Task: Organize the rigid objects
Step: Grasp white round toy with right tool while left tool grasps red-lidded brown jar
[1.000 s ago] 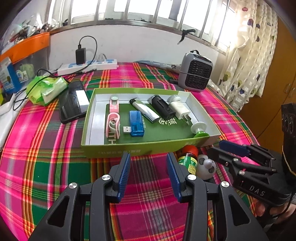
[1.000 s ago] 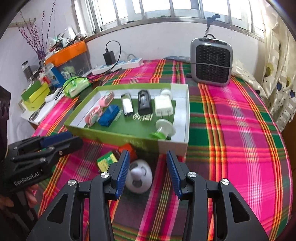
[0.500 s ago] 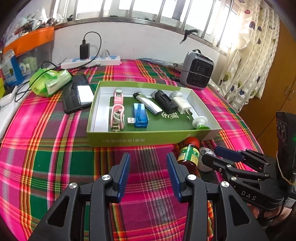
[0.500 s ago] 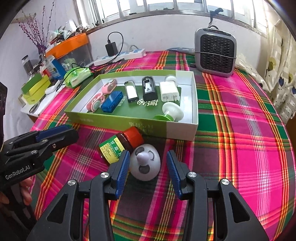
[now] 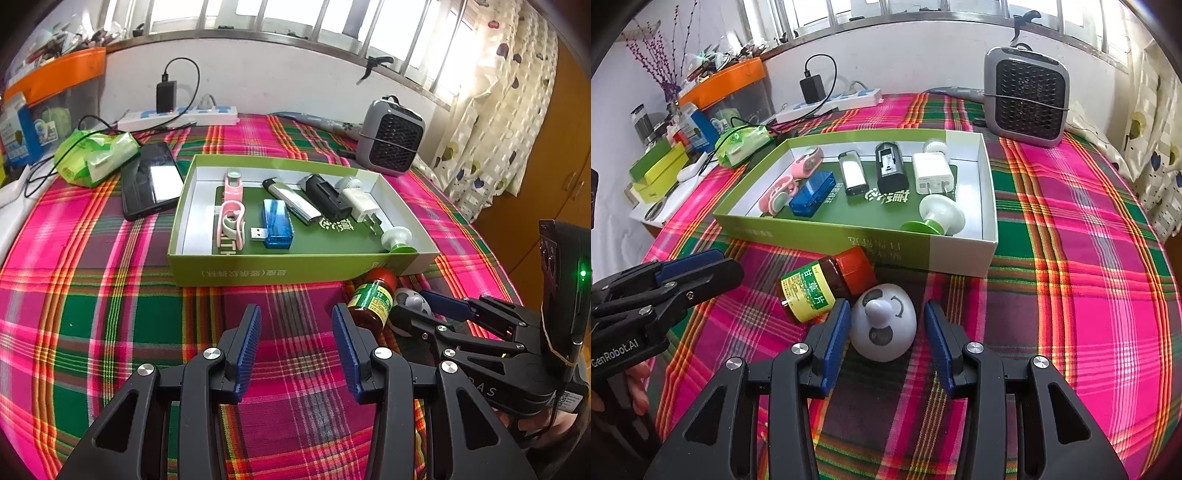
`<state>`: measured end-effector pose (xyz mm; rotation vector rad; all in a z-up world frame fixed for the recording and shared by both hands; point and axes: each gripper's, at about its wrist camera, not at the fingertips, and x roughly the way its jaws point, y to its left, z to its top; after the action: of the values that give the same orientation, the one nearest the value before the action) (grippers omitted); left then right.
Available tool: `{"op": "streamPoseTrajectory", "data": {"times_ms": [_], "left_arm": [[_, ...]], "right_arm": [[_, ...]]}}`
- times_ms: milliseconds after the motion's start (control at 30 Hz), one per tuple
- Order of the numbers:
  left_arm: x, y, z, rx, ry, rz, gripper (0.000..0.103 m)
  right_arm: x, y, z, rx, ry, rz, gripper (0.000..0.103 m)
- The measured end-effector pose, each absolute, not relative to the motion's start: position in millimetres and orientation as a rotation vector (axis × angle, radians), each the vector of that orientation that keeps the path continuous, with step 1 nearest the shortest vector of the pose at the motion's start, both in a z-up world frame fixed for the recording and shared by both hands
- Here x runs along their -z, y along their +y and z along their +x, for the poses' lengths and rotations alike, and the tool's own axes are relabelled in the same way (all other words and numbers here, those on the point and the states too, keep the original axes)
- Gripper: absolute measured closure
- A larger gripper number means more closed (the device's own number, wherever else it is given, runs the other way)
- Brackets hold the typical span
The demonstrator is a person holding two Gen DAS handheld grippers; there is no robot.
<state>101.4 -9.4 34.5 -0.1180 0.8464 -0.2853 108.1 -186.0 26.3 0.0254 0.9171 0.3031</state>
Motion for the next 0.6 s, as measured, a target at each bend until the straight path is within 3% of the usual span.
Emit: {"op": "streamPoseTrajectory", "data": {"times_ms": [600], "left_arm": [[-31.9,-14.1,103.3,0.295,0.852,-0.112,0.064]], "right_arm": [[-25.7,-183.4,104.1,-0.312,0.906,-0.005,0.065]]}}
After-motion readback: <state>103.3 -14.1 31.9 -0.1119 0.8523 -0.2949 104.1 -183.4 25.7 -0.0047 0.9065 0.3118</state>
